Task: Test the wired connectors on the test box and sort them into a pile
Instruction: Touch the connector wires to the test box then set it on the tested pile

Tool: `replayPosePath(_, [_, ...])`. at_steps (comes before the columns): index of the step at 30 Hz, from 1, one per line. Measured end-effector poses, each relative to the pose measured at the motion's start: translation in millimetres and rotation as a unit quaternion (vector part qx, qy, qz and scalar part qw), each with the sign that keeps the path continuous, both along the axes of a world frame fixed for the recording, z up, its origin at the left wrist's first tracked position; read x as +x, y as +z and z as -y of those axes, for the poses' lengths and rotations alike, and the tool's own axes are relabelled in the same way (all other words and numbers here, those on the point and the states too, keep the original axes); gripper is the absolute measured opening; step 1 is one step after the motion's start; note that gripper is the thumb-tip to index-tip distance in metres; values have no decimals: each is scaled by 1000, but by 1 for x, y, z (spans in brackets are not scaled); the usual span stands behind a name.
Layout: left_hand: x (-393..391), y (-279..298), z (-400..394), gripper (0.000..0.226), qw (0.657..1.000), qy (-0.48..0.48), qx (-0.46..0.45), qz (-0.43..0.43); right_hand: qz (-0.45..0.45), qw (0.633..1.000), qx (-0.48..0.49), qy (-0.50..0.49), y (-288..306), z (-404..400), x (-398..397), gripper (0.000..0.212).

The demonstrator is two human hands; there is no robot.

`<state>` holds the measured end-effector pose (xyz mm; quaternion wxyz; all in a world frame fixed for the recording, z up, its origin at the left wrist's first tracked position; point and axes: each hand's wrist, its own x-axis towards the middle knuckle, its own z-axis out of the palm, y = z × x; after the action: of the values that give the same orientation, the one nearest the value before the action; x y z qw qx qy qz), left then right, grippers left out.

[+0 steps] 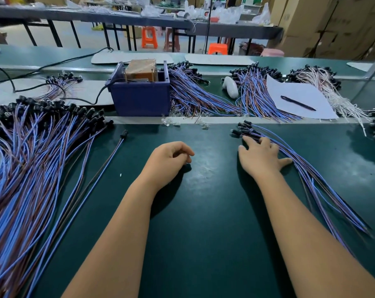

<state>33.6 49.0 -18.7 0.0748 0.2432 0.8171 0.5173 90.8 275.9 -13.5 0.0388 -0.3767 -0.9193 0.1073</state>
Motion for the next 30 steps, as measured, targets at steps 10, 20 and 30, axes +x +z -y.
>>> replayPosePath(10, [-4,4,11,25,978,167,-84,-92,-72,994,44,73,12,52,-20,41])
replayPosePath(20, [-21,1,50,45,892,344,-278,-91,-89,966,-12,242,-7,143,-57,34])
replayPosePath(30, [-19,9,33,45,899,378,-111,-189,-244,922,-165,251,-7,135,-52,18])
